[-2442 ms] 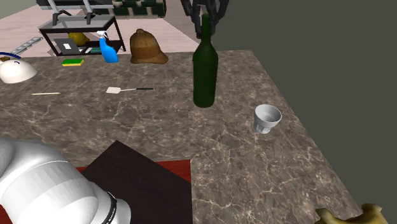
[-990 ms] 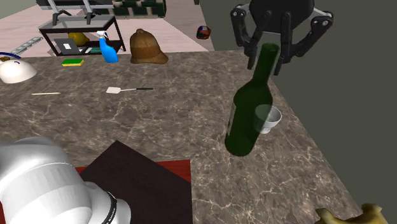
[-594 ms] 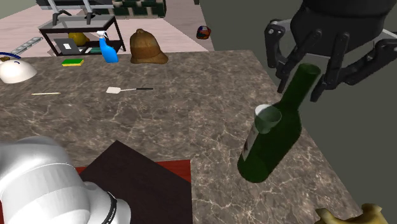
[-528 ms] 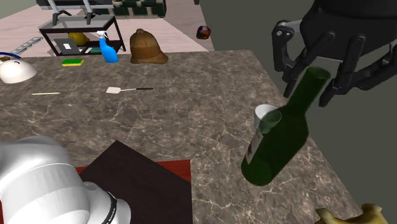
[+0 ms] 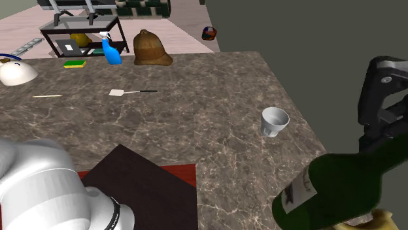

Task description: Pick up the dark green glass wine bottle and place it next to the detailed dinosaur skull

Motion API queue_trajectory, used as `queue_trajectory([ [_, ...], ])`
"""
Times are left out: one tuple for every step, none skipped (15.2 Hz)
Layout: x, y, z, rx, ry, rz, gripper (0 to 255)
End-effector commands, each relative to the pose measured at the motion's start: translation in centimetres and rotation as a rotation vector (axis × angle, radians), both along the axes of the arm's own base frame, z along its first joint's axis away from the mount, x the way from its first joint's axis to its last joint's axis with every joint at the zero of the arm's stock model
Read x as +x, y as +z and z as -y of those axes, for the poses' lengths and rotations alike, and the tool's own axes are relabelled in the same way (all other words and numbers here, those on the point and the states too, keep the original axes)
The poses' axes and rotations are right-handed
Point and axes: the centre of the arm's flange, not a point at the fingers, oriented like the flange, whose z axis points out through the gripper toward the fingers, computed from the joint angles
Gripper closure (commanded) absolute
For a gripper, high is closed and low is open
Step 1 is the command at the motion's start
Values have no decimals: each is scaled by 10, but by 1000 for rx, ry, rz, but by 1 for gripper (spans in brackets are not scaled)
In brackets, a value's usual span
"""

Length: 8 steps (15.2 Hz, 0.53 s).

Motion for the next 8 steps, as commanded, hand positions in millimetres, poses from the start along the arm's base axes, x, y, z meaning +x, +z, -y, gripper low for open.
queue_trajectory([
  [-14,0,23,-2,3,0,255],
  [-22,0,34,-2,3,0,255],
  [-30,0,44,-2,3,0,255],
  [-44,0,64,-2,3,0,255],
  [-44,-5,64,-2,3,0,255],
  [-44,-10,64,-2,3,0,255],
  [-44,-16,64,-2,3,0,255],
  [-44,-21,64,-2,3,0,255],
])
